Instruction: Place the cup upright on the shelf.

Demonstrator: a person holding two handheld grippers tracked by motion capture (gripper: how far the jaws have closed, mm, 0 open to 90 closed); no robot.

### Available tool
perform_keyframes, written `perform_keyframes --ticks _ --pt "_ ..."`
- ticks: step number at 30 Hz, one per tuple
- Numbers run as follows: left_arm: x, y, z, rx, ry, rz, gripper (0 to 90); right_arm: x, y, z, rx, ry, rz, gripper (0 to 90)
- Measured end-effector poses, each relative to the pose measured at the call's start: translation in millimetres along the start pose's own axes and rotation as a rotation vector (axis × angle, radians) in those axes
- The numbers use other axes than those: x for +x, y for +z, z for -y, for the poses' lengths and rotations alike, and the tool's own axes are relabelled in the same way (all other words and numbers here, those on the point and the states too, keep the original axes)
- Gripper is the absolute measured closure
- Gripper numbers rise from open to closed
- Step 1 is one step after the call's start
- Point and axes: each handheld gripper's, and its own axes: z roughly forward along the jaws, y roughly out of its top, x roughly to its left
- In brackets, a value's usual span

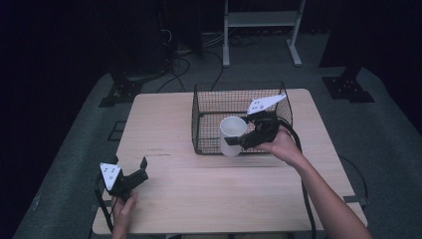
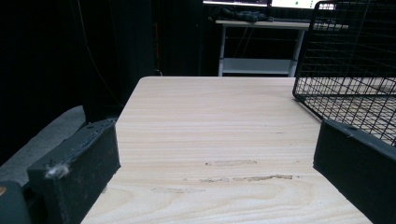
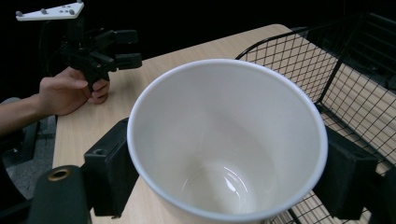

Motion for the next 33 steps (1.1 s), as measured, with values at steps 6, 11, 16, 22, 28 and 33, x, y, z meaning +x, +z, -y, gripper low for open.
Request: perform_keyframes --ticks 6,11,16,22,28,33 --pt "0.3 -0.1 0.0 0.000 -0.002 0.000 0.0 -6.6 2.0 -8.0 0.007 -0.001 0.011 18.8" --pt "0.3 -0.2 0.0 -0.001 -0.001 0.002 0.0 -12.5 3.8 -11.0 0.015 0.008 0.018 18.8" --pt "0.3 -0.2 0.0 -0.002 -0.004 0.001 0.0 -22.2 5.9 -13.6 0.014 0.020 0.039 18.9" --pt "0.4 -0.3 0.0 0.000 -0.001 0.001 0.0 -34.5 8.5 -18.2 0.024 0.037 0.057 18.8" --pt "0.3 -0.2 0.1 -0.001 -0.002 0.002 0.0 -39.8 9.7 -22.4 0.023 0.039 0.067 18.8" --pt "0.3 -0.2 0.0 0.000 -0.002 0.002 0.0 -46.5 12.9 -25.4 0.030 0.049 0.073 18.9"
